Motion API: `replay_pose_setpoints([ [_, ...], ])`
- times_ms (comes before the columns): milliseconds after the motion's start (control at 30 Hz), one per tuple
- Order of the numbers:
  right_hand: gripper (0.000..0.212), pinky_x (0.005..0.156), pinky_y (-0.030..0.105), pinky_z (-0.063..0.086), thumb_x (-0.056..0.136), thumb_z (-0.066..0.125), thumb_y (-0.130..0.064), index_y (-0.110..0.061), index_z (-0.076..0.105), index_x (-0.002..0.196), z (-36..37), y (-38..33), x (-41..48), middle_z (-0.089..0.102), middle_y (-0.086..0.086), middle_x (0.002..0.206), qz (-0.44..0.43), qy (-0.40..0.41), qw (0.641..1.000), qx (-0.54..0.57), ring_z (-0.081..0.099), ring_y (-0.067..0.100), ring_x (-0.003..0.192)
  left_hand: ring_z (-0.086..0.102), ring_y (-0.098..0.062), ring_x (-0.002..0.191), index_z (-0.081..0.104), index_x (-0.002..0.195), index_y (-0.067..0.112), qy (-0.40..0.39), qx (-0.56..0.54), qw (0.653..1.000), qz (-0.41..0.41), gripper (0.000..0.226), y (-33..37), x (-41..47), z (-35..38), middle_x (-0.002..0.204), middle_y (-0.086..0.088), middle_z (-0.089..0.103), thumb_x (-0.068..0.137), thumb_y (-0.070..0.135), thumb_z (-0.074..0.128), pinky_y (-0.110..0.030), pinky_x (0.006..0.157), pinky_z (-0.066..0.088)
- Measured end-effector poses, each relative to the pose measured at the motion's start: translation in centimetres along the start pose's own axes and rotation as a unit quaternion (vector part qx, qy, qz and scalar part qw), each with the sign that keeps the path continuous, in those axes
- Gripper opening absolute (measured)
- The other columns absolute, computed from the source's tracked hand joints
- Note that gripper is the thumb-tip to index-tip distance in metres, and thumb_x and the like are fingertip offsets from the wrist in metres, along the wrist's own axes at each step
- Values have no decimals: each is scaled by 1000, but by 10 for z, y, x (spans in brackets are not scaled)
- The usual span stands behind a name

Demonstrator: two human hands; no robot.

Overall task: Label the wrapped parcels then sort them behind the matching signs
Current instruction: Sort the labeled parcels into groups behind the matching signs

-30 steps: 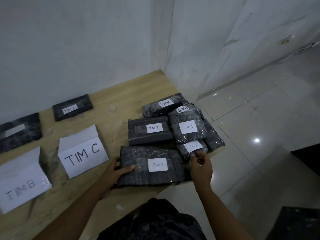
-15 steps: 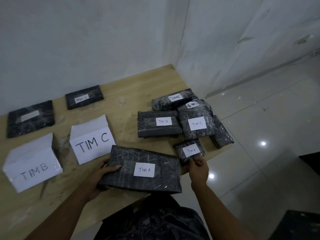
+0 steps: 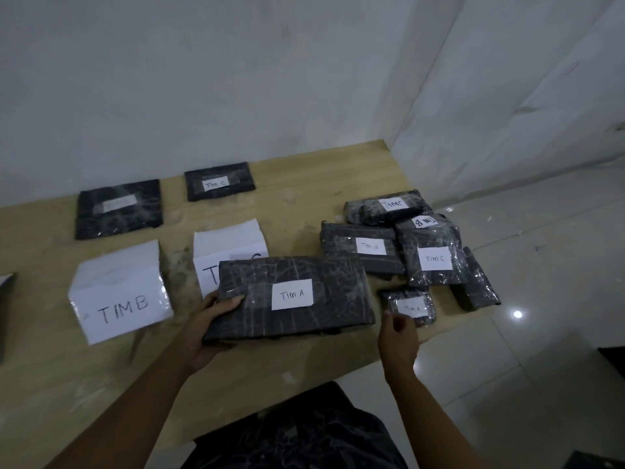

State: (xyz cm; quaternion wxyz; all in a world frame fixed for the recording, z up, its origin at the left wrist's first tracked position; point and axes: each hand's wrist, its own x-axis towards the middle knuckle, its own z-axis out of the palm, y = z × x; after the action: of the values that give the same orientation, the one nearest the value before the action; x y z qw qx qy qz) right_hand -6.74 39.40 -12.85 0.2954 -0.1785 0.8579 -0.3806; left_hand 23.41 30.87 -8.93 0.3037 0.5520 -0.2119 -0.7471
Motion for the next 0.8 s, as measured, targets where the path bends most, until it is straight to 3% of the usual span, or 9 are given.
replay_pose_setpoints([
  [67,24,66,29,45,99,48,-32,-14,63,98,20,-26,-30,65,6,91,-70,-69,995,30,61,21,83,63,-24,98,61,122,26,-7,-9,1000,8,47,15,-7,-27,116,-6,66,77,24,73,-34,61,50],
  [167,29,70,31,50,100,39,-39,-31,64,89,38,-59,-65,67,-4,88,-115,-137,980,90,63,13,81,63,-26,100,62,118,27,1,-34,999,11,36,34,-12,-48,112,-5,69,83,20,68,-36,63,51],
  [400,64,79,37,50,86,27,-77,-30,62,112,139,-132,-139,67,-5,111,-91,-238,950,182,62,12,102,64,-32,108,59,122,22,45,-79,993,76,40,86,-34,-162,120,-7,67,83,23,67,-50,84,54],
  [533,69,85,41,51,83,29,-70,-24,53,129,203,-156,-180,63,0,120,-110,-329,927,141,59,18,110,64,-30,109,58,122,18,93,-88,984,127,45,115,-56,-236,120,-6,67,79,24,70,-50,88,53],
  [600,71,87,37,52,74,39,-84,-33,57,120,225,-164,-195,64,-2,121,-146,-376,909,101,61,14,109,65,-28,107,60,120,18,109,-82,981,138,46,125,-64,-264,117,-6,69,76,25,71,-51,93,51],
  [667,54,91,32,50,79,47,-76,-36,60,111,254,-174,-220,65,-12,112,-179,-413,891,62,61,8,106,66,-28,106,60,119,17,134,-92,975,154,43,135,-74,-301,116,-7,70,78,24,70,-49,95,51],
  [733,26,95,35,48,91,47,-51,-34,57,109,286,-182,-240,60,-21,104,-178,-439,879,54,58,9,104,65,-29,108,59,122,16,162,-97,969,159,43,145,-78,-337,118,-9,68,81,25,69,-50,95,50],
  [800,33,94,38,49,90,44,-50,-31,56,114,317,-192,-255,60,-18,104,-182,-450,874,11,58,10,103,64,-30,109,59,123,14,186,-102,964,161,38,154,-76,-370,120,-10,67,87,23,65,-48,93,51],
])
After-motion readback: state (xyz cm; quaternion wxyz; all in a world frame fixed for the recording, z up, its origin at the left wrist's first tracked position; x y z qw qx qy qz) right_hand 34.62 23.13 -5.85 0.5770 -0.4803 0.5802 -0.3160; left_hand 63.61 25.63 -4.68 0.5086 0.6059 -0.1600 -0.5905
